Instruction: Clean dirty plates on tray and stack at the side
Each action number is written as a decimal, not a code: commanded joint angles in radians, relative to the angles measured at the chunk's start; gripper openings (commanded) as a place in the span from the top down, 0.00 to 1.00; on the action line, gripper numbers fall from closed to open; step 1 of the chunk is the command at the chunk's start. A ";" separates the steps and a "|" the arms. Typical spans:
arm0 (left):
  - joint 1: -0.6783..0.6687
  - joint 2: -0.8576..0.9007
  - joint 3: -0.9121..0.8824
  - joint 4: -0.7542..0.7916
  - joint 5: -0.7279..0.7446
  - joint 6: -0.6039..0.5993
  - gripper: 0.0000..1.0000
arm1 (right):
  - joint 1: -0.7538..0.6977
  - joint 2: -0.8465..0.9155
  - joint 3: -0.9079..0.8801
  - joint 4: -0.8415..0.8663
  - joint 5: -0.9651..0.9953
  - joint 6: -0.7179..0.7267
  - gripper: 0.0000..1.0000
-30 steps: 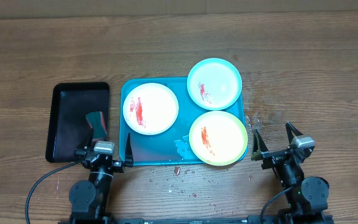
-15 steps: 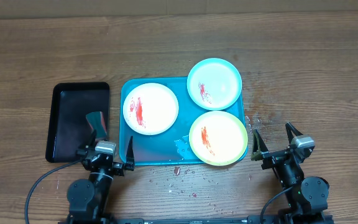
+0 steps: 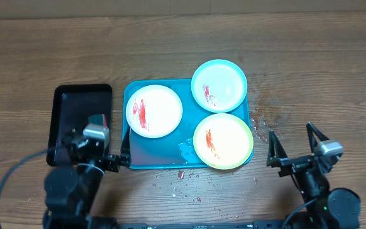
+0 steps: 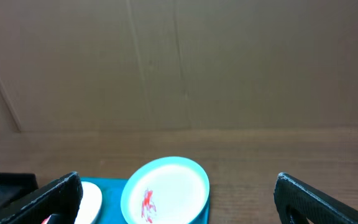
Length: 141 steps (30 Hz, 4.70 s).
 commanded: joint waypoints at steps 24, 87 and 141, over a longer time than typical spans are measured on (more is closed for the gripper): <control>0.001 0.898 1.197 -1.025 0.084 0.035 0.00 | 0.007 0.892 0.948 -0.604 -0.325 -0.015 0.00; 0.180 1.514 1.225 -1.027 -0.176 -0.289 0.24 | 0.547 2.086 1.142 -0.233 0.101 0.507 0.93; 0.225 1.490 0.537 -0.356 -0.116 -0.193 0.96 | 0.547 2.086 1.142 -0.249 0.103 0.507 0.96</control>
